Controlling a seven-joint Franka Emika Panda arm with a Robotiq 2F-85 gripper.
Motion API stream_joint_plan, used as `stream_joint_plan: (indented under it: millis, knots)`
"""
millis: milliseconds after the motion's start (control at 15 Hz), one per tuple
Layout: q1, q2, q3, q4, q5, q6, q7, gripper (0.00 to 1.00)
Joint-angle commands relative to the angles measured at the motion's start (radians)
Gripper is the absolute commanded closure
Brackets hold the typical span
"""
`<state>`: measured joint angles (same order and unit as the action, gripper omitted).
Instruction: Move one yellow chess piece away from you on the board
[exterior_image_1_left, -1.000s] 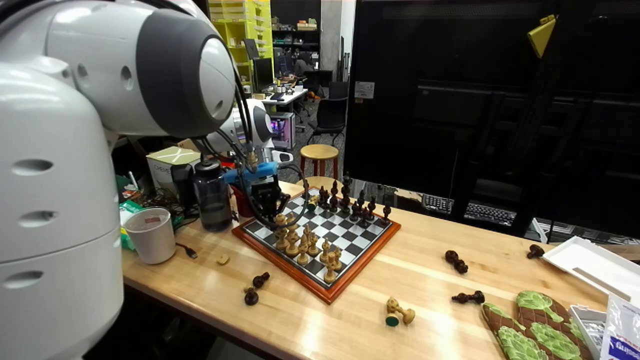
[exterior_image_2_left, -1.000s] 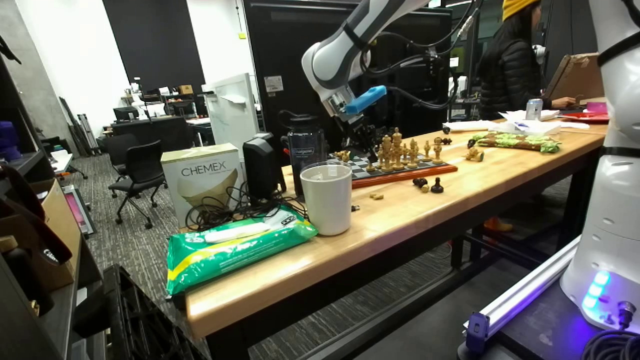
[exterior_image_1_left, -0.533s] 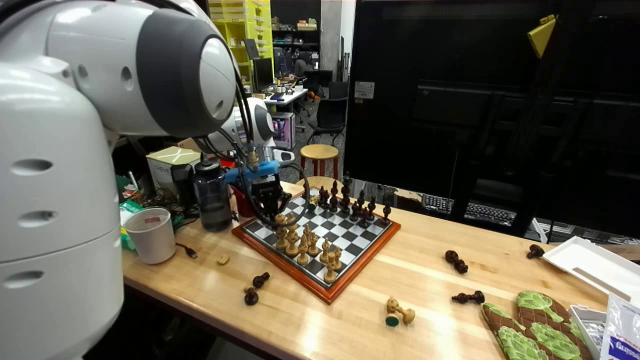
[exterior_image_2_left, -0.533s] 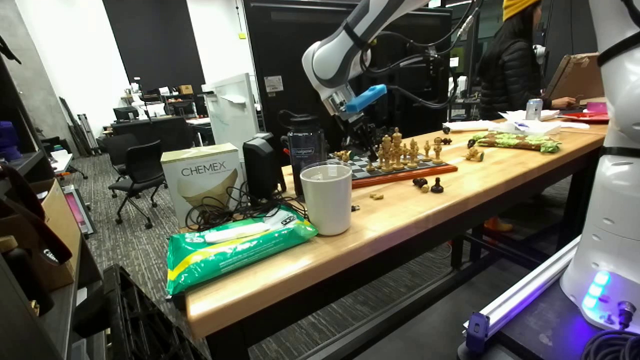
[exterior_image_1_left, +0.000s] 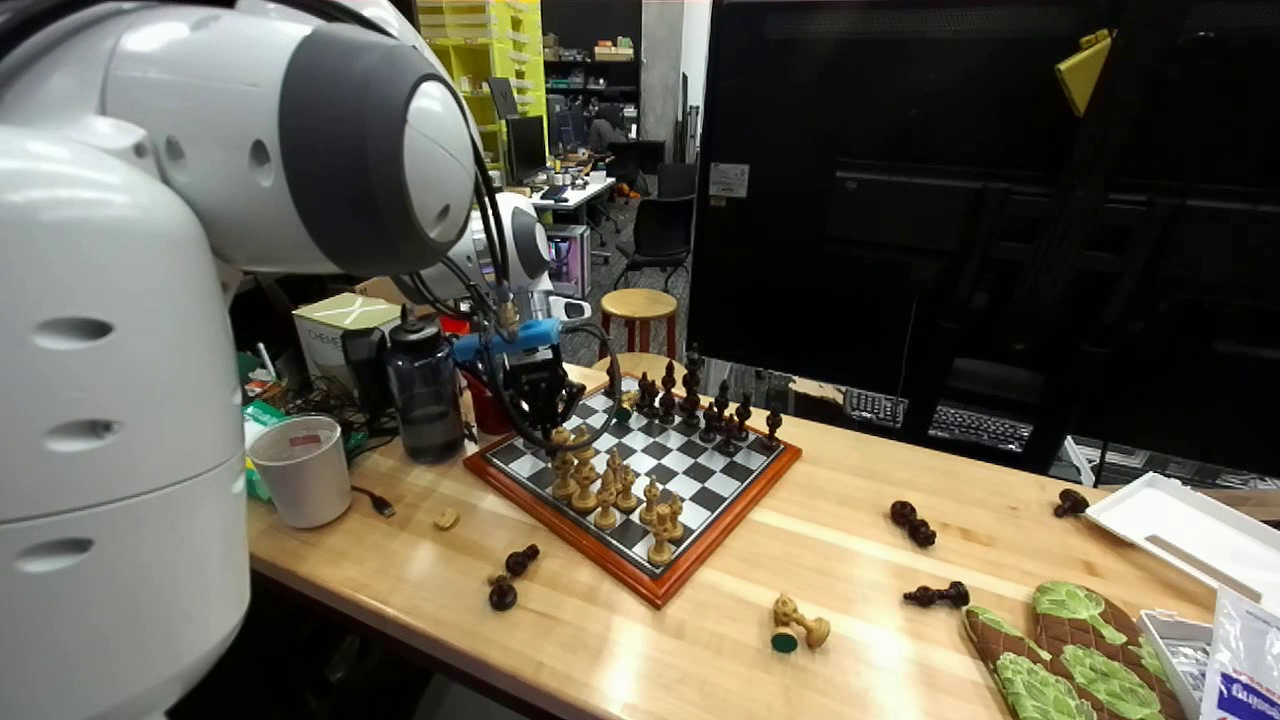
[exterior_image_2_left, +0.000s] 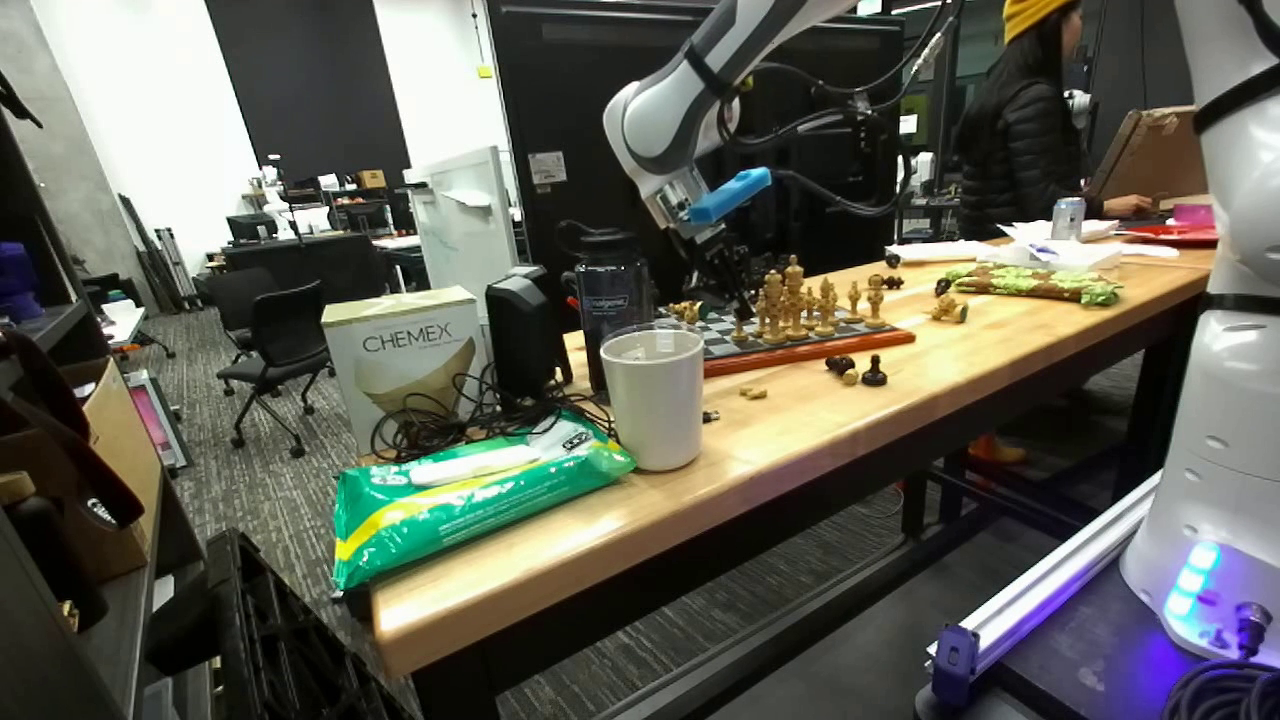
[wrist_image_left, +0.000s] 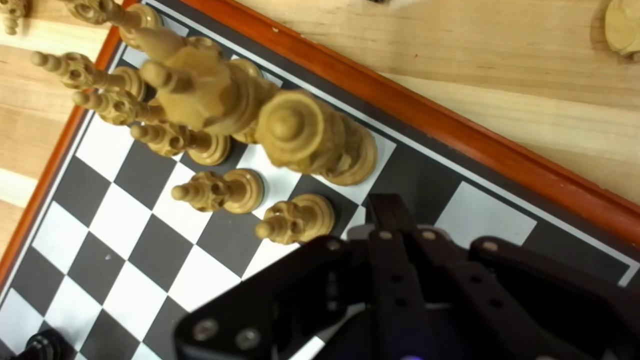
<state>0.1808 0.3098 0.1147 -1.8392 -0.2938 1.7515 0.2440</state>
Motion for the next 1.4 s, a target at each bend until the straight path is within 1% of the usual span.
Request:
stream_joint_plan:
  millis: [0,667,1200,1333]
  knots:
    - [0.013,0.013,-0.009,0.03,-0.016,-0.031,-0.013,1.0]
    - [0.015,-0.009,-0.006,0.03,-0.004,-0.044,-0.009,1.0]
    - [0.009,-0.034,0.002,0.015,0.044,-0.07,-0.009,1.0]
    - [0.006,-0.045,0.007,0.011,0.07,-0.074,-0.016,1.0]
